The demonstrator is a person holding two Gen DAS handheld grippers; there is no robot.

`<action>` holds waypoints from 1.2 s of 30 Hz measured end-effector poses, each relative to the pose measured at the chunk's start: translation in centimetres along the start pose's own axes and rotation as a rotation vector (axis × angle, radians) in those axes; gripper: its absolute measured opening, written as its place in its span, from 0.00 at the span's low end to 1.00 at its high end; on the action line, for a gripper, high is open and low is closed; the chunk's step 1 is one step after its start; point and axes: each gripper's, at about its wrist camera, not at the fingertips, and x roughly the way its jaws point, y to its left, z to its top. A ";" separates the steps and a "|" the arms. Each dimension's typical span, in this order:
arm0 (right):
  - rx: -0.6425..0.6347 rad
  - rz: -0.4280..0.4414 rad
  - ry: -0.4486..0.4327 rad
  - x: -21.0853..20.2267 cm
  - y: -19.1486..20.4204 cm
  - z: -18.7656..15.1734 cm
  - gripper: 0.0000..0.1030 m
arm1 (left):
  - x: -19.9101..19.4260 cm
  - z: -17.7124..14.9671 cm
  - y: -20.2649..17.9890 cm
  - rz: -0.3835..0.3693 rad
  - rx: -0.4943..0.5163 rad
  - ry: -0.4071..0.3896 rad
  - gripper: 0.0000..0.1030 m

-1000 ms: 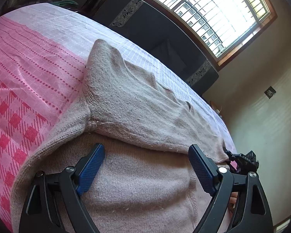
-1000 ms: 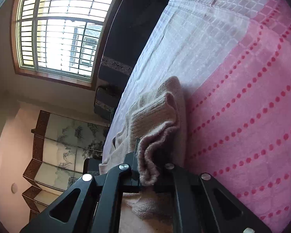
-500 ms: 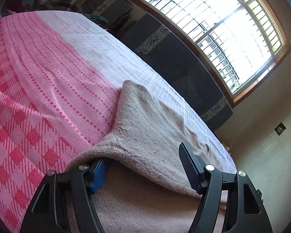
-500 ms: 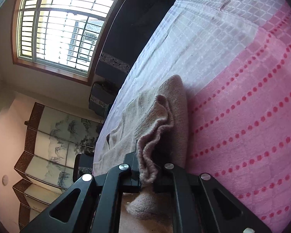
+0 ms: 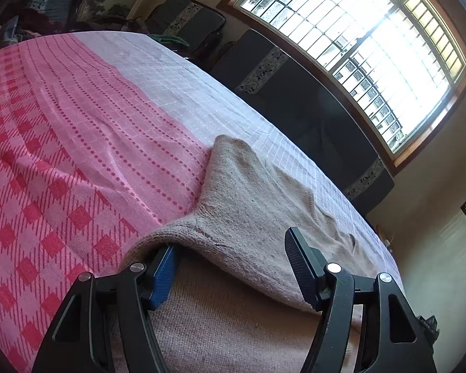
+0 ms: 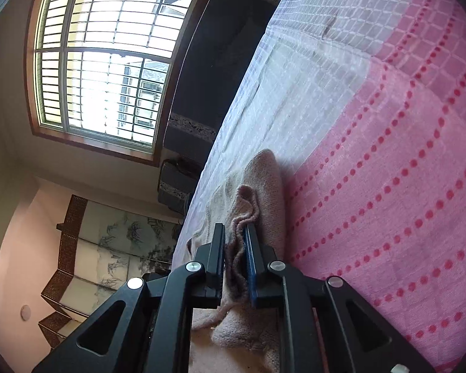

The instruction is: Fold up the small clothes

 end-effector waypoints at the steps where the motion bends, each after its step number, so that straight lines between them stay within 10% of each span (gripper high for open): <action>1: 0.002 0.009 -0.003 -0.1 -0.1 0.0 0.14 | 0.1 0.0 0.0 -0.001 -0.002 0.003 0.65; 16: -0.059 -0.046 0.107 1.9 0.9 -0.2 0.11 | -0.2 -0.1 1.8 0.031 -0.096 -0.016 0.41; 29: -0.152 -0.246 -0.068 -2.1 3.9 -2.2 0.19 | -0.3 -0.2 2.2 0.010 -0.117 0.002 0.41; 36: -0.367 -0.346 0.104 1.7 6.1 -4.6 0.18 | -0.4 -0.3 1.8 0.026 -0.100 -0.001 0.41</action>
